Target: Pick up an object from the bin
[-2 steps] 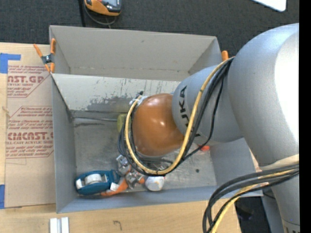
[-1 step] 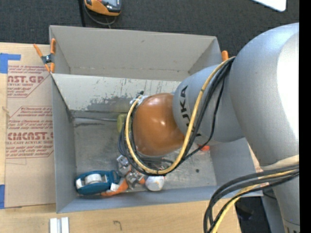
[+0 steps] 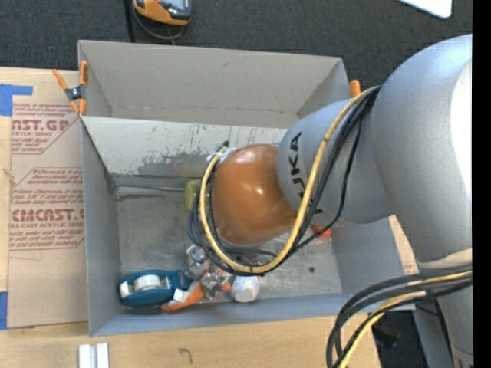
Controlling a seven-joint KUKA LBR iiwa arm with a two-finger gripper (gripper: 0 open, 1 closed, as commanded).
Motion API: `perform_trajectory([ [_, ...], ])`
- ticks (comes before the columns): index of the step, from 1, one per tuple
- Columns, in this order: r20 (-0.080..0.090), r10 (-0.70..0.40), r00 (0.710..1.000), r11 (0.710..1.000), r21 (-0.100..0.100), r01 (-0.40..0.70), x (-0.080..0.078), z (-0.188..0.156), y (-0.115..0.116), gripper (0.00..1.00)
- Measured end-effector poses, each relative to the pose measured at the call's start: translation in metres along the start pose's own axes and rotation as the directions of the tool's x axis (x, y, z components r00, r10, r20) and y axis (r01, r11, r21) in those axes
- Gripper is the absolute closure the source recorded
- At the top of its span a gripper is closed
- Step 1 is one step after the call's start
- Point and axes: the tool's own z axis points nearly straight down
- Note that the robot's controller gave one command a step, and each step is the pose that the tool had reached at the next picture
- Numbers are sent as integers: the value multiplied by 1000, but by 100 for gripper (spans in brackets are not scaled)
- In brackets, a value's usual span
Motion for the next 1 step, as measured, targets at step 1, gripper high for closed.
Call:
perform_trajectory([
  [1,-1,-1,1000,1000,-3,1,0,-19,1,100],
])
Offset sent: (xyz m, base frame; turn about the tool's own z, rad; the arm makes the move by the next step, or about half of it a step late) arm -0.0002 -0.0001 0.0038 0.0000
